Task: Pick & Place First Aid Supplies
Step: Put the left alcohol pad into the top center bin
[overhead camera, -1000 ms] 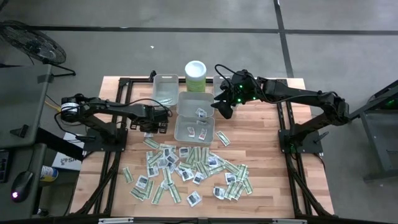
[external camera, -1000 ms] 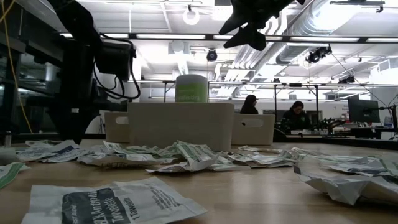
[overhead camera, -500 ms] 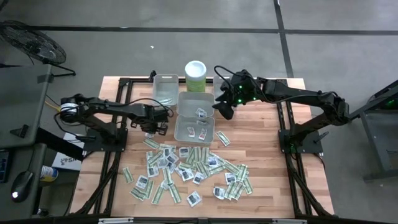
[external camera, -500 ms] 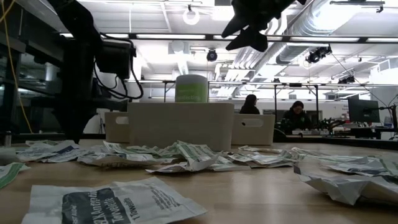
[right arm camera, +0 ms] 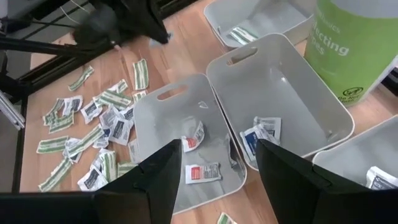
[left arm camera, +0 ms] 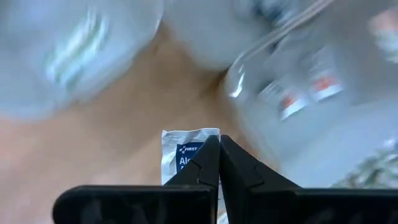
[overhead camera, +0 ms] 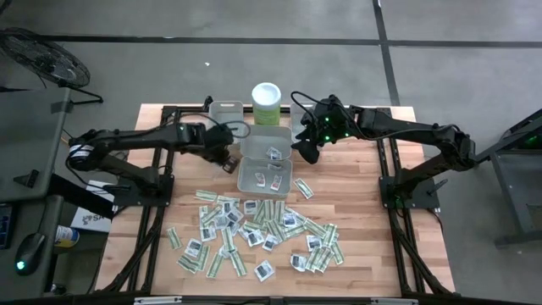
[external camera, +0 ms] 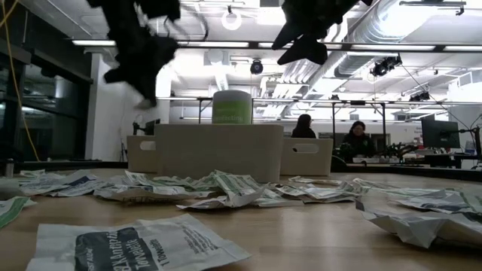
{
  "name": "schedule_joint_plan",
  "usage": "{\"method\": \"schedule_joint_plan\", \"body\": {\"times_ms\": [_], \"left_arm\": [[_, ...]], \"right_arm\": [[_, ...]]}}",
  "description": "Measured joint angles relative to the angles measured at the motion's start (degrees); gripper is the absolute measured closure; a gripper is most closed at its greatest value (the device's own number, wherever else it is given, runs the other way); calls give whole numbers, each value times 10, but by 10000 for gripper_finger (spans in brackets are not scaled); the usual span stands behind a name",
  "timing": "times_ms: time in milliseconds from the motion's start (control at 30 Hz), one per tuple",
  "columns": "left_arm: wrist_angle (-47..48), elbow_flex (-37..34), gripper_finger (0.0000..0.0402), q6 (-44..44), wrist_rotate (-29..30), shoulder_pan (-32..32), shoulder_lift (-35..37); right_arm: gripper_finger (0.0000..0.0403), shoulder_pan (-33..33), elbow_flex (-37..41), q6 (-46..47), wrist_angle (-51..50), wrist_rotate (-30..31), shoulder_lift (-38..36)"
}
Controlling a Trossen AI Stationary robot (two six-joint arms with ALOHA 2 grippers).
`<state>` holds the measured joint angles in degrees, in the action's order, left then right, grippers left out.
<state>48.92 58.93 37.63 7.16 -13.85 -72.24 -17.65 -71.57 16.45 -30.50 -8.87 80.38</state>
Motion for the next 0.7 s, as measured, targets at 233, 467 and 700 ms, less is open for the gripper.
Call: {"method": "schedule_joint_plan", "body": {"times_ms": [233,467,700], "left_arm": [[-108,42,401,-125,29,0,-5],[-200,42,402,-246,31,0,-37],[-258,42,401,-335,21,-6,-90]], "right_arm": [[202,-2,0,8,-9,39,0],[202,-11,0,38,-13,45,0],[202,-12,0,55,-23,56,0]]}}
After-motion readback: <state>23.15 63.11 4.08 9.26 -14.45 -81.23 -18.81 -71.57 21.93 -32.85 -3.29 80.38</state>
